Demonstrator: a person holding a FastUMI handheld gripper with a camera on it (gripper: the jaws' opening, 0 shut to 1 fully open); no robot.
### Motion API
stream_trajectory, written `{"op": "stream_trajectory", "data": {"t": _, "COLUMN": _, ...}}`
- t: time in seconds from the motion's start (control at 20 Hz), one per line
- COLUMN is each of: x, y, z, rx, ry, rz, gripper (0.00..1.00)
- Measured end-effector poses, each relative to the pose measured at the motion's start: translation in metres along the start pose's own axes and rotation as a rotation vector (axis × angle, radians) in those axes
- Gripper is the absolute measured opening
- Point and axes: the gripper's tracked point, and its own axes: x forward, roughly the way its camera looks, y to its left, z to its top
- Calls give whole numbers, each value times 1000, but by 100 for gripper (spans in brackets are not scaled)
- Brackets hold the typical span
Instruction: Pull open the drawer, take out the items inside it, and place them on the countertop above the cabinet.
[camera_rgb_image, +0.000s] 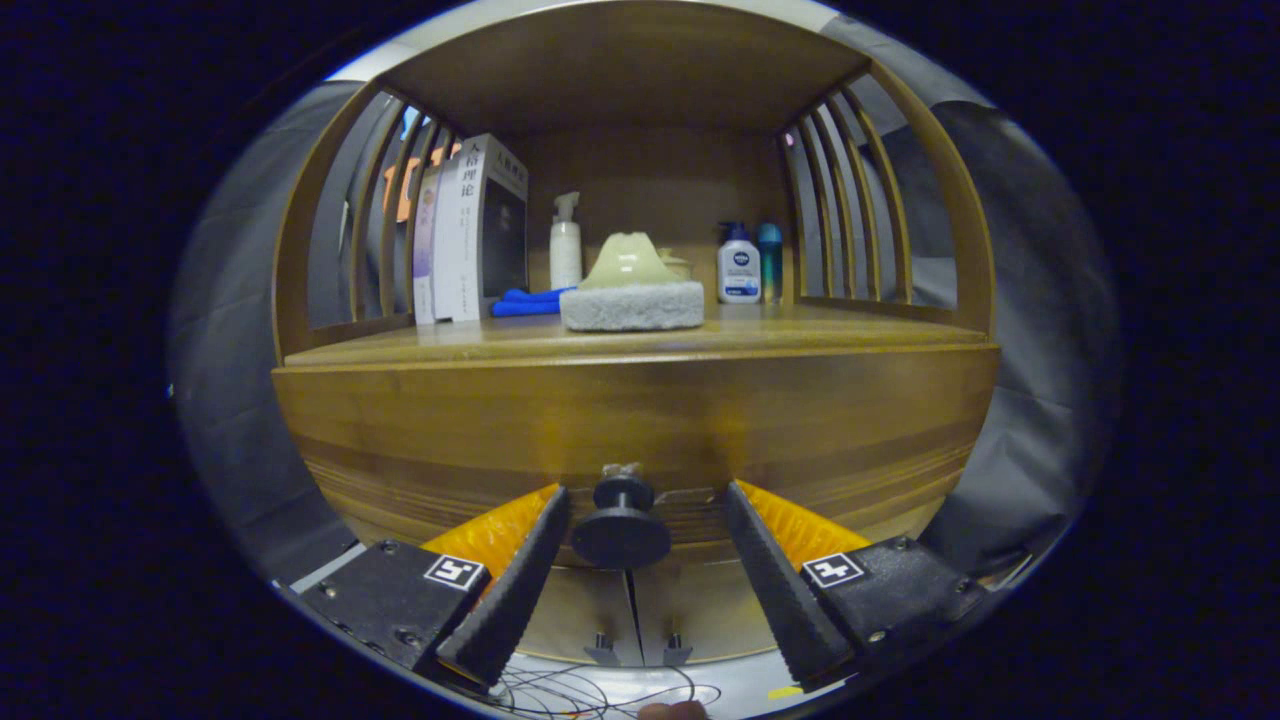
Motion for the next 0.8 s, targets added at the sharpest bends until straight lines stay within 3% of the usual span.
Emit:
{"op": "stream_trajectory", "data": {"t": 0.5, "x": -1, "y": 2, "z": 1, "rx": 17, "ry": 41, "rz": 22, "gripper": 100}}
{"op": "stream_trajectory", "data": {"t": 0.8, "x": -37, "y": 10, "z": 47, "rx": -47, "ry": -19, "rz": 80, "gripper": 100}}
